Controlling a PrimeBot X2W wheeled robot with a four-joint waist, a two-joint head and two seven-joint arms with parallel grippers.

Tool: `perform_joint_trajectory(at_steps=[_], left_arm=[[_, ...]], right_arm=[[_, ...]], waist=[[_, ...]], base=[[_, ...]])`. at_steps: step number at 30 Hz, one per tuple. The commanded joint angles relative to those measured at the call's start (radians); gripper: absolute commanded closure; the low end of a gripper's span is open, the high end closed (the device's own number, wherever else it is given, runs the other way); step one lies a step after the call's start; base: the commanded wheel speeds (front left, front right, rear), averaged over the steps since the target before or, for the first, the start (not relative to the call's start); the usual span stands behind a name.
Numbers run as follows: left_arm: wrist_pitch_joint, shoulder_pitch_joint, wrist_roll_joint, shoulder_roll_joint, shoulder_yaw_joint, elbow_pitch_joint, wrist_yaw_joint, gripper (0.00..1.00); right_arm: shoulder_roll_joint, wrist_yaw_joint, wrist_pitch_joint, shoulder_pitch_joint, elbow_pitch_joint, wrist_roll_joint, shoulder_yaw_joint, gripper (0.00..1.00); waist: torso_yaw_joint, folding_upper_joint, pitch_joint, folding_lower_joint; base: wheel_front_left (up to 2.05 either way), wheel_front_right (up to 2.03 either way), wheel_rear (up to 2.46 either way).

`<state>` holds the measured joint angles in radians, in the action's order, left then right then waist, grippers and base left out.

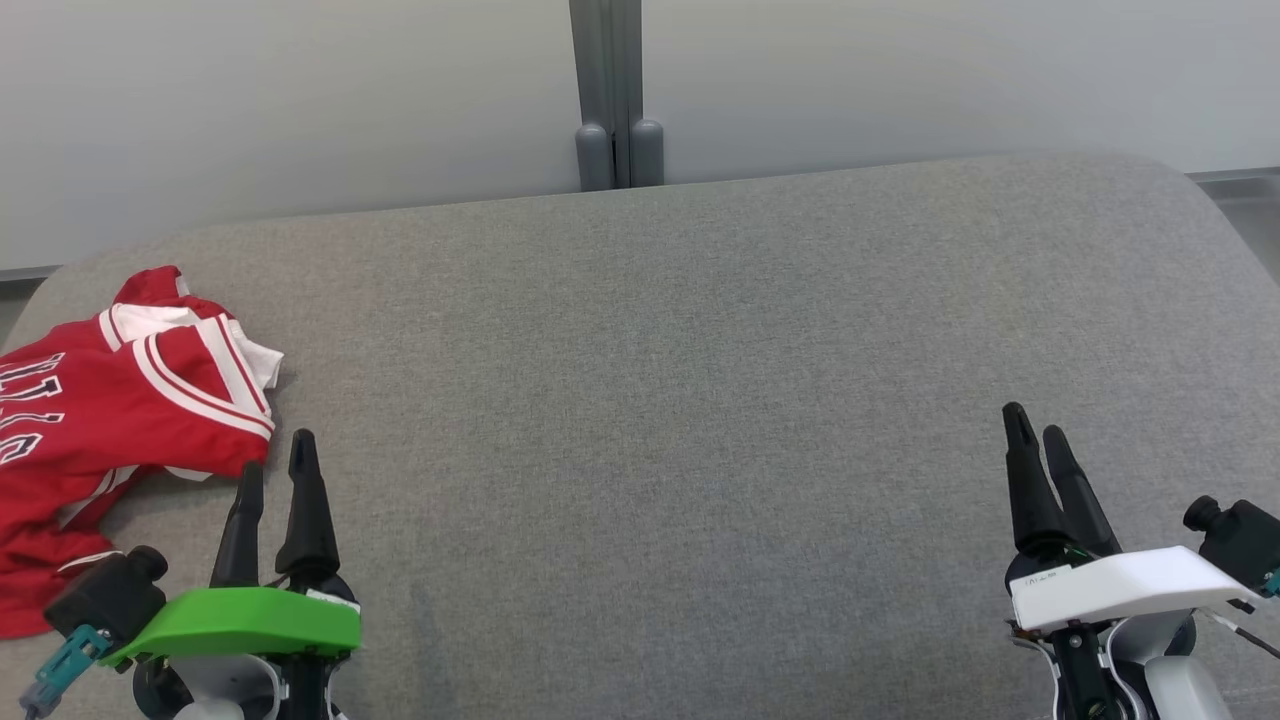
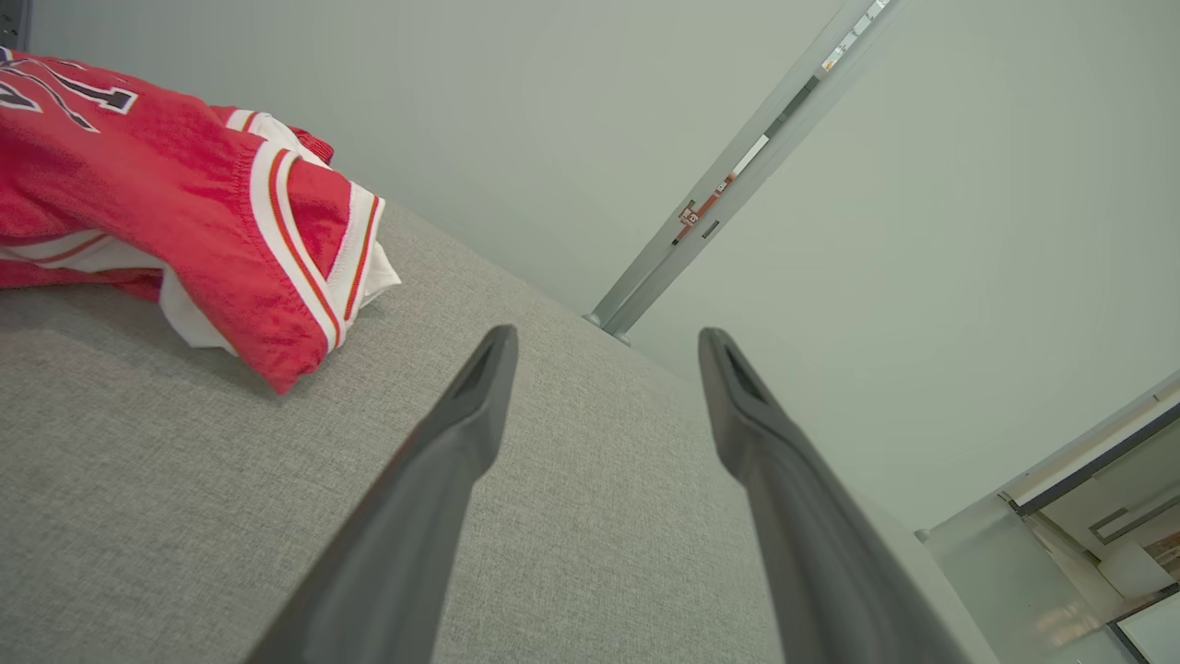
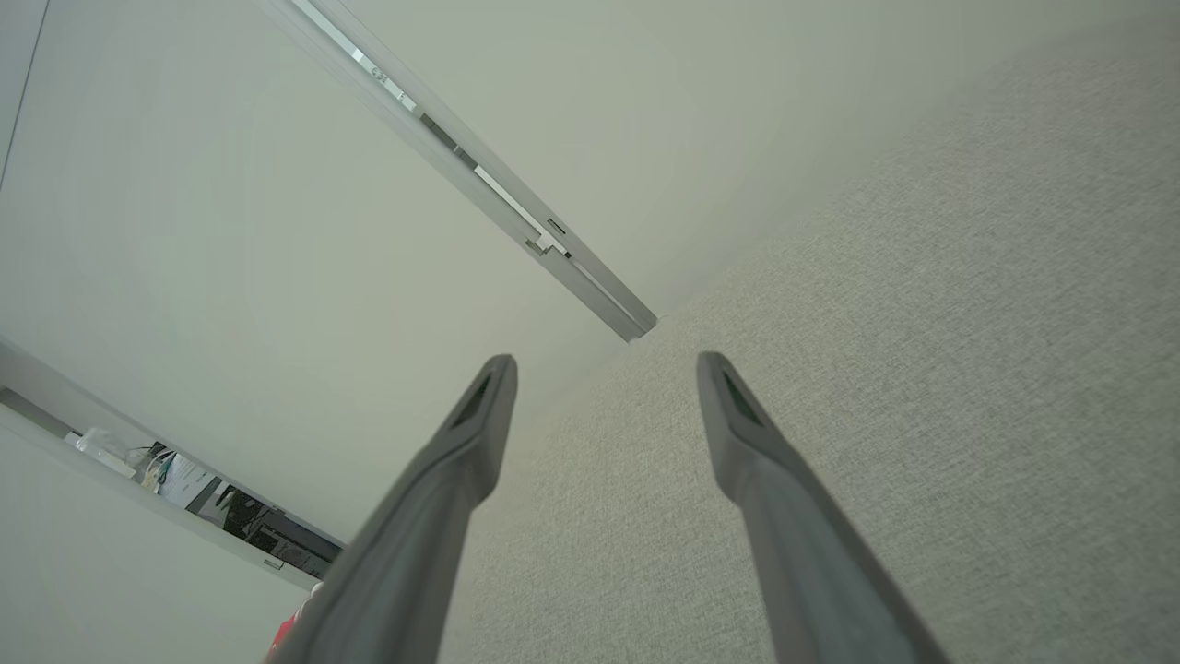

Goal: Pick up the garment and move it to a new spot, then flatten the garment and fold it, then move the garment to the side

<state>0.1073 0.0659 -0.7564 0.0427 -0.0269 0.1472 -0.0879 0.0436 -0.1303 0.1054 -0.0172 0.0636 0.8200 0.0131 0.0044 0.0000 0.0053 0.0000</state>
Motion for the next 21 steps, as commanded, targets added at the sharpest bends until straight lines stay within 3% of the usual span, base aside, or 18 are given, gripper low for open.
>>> perform_joint_trajectory(at_steps=[1, 21], left_arm=[[0.010, -0.004, 0.043, 0.009, 0.004, -0.013, 0.003, 0.00], [0.063, -0.024, 0.305, 0.023, 0.031, 0.002, 0.010, 0.00]], right_arm=[[0.006, 0.000, 0.011, 0.002, -0.020, -0.038, -0.003, 0.00], [0.007, 0.000, 0.065, 0.023, -0.031, -0.292, -0.001, 0.00]], waist=[[0.000, 0.0000, 0.000, 0.0000], [0.004, 0.0000, -0.004, 0.0000]], base=[[0.00, 0.00, 0.00], [0.00, 0.00, 0.00]])
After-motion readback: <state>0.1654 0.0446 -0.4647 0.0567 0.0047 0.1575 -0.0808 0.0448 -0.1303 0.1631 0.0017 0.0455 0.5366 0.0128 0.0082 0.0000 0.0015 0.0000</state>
